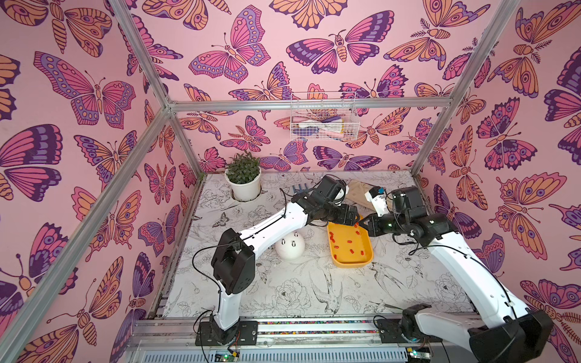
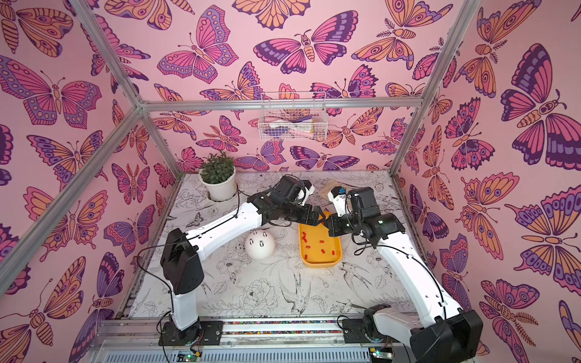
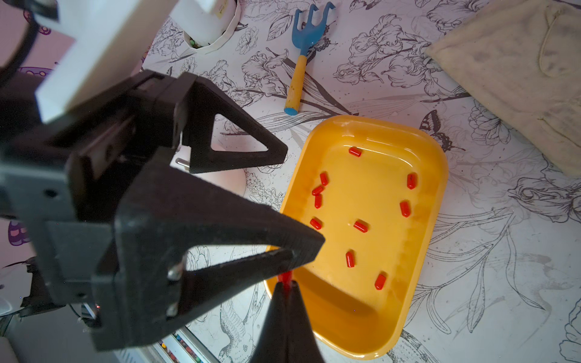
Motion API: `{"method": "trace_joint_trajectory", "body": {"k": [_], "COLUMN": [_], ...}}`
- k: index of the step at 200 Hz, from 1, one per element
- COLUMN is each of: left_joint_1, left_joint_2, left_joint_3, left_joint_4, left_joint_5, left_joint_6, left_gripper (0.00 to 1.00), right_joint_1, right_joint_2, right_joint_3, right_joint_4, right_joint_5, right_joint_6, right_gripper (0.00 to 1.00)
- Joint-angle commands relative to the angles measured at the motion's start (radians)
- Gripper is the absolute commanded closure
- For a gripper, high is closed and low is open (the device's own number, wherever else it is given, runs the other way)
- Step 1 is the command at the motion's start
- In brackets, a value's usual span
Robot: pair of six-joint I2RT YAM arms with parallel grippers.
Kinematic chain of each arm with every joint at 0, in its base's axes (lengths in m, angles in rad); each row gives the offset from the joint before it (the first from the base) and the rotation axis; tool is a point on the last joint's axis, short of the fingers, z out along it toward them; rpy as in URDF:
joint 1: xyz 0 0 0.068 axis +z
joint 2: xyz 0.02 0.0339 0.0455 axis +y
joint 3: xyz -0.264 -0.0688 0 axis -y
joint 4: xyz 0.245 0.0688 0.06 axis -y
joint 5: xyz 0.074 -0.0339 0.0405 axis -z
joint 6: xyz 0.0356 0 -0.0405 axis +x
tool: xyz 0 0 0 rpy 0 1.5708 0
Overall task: Cover the protruding screws with screw protection sleeves
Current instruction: Pick up the screw protection sleeve from the storage box.
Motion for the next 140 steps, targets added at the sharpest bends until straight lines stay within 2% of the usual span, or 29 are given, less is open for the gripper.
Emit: {"method": "trace_joint_trajectory", "body": {"k": [1,140], "left_joint_1": [-0.007,-0.012], "left_joint_2": [0.009,0.012], "left_joint_3": [-0.011,-0.017], "left_joint_4": [-0.032,-0.033], "left_joint_5": [-0.009,-0.007], "left_joint_6": [0.019,0.016], "left_gripper": [0.10,0.12], "right_joint_1": [-0.001,-0.001], "right_joint_2": [-0.018,-0.019], "right_joint_3": [0.037,0.036], "right_joint_4": [0.015,0.019], "right_joint_5": [-0.004,-0.006], "right_joint_6": [-0.015,-0.015], "right_gripper": [0.97,0.98]}}
